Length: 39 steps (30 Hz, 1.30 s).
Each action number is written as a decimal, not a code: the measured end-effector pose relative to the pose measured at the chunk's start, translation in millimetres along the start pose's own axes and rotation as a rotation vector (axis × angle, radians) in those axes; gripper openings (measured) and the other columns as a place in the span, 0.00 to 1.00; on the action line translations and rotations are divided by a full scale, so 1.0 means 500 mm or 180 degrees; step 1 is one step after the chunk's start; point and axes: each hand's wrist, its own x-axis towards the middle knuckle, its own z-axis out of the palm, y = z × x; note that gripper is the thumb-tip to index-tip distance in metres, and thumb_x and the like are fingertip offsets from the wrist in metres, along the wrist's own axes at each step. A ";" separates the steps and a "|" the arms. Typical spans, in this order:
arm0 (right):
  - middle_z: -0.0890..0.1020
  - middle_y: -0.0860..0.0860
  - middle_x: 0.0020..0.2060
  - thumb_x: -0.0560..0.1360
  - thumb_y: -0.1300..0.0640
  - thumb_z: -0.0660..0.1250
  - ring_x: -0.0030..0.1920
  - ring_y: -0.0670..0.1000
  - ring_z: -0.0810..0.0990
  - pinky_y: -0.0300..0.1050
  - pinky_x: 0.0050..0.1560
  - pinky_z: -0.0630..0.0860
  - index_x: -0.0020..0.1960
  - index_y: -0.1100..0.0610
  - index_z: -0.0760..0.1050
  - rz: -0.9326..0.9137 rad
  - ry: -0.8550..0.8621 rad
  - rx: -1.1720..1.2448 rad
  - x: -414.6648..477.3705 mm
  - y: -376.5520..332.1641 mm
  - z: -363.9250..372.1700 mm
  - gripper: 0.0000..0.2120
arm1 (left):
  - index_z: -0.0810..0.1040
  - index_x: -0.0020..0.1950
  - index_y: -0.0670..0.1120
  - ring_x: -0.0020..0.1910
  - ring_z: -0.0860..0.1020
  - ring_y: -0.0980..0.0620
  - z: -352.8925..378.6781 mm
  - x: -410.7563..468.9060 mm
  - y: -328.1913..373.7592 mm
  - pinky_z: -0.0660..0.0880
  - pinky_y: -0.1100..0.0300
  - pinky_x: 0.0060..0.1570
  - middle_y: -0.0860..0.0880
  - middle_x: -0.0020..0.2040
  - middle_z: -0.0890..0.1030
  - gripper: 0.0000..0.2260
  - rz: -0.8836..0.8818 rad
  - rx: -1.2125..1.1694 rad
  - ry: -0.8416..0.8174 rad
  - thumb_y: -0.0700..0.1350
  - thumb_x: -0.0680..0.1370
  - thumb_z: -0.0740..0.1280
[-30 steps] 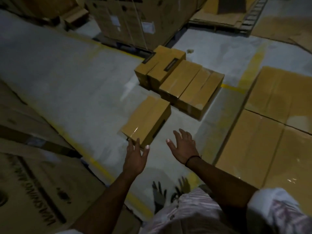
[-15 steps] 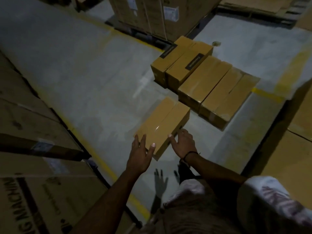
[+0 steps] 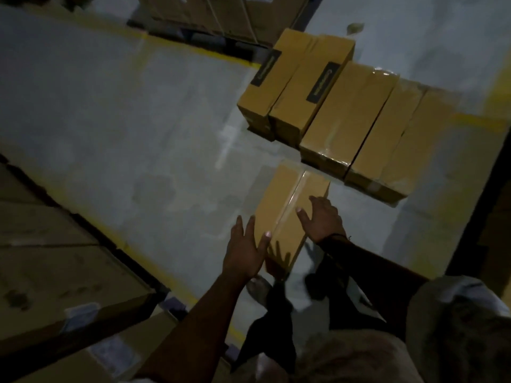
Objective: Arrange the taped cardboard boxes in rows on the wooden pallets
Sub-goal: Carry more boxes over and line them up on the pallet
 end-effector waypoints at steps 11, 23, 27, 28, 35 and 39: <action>0.59 0.55 0.78 0.81 0.36 0.58 0.75 0.62 0.62 0.62 0.71 0.65 0.80 0.51 0.56 0.1223 0.0353 -0.0045 0.250 0.140 0.323 0.33 | 0.52 0.84 0.50 0.82 0.45 0.36 0.163 0.519 -0.235 0.51 0.39 0.79 0.42 0.84 0.49 0.36 0.0359 0.0841 -0.0861 0.69 0.82 0.52; 0.42 0.58 0.81 0.73 0.36 0.72 0.76 0.69 0.60 0.69 0.69 0.69 0.82 0.56 0.52 0.1344 0.0696 0.0884 0.518 0.330 0.721 0.49 | 0.49 0.83 0.58 0.78 0.56 0.34 0.476 0.858 -0.374 0.68 0.37 0.70 0.47 0.83 0.43 0.46 0.0659 0.0554 -0.0873 0.66 0.74 0.72; 0.37 0.52 0.81 0.68 0.27 0.69 0.75 0.68 0.63 0.66 0.64 0.74 0.83 0.46 0.46 0.1375 0.0669 0.0937 0.490 0.321 0.716 0.54 | 0.46 0.82 0.61 0.73 0.61 0.31 0.455 0.835 -0.335 0.71 0.35 0.64 0.42 0.80 0.53 0.47 0.0590 0.0752 -0.0788 0.70 0.73 0.69; 0.36 0.52 0.81 0.68 0.25 0.67 0.73 0.67 0.65 0.66 0.62 0.75 0.83 0.46 0.45 0.1356 0.0682 0.0887 0.472 0.313 0.702 0.55 | 0.46 0.82 0.61 0.73 0.61 0.31 0.438 0.820 -0.322 0.71 0.36 0.63 0.42 0.80 0.54 0.47 0.0662 0.0844 -0.0769 0.72 0.72 0.68; 0.36 0.47 0.81 0.64 0.15 0.51 0.72 0.65 0.68 0.62 0.59 0.77 0.82 0.41 0.46 0.1098 0.0720 0.0317 0.282 0.212 0.446 0.54 | 0.55 0.81 0.60 0.69 0.64 0.32 0.246 0.637 -0.121 0.71 0.38 0.64 0.45 0.76 0.57 0.46 0.0831 0.0790 -0.0594 0.78 0.69 0.63; 0.40 0.46 0.81 0.66 0.20 0.61 0.74 0.64 0.64 0.62 0.65 0.74 0.82 0.40 0.45 0.1080 0.0765 0.0336 0.127 0.146 0.196 0.53 | 0.60 0.81 0.58 0.73 0.63 0.32 0.099 0.457 0.074 0.67 0.39 0.68 0.43 0.78 0.58 0.44 0.0932 0.0509 -0.0549 0.79 0.70 0.58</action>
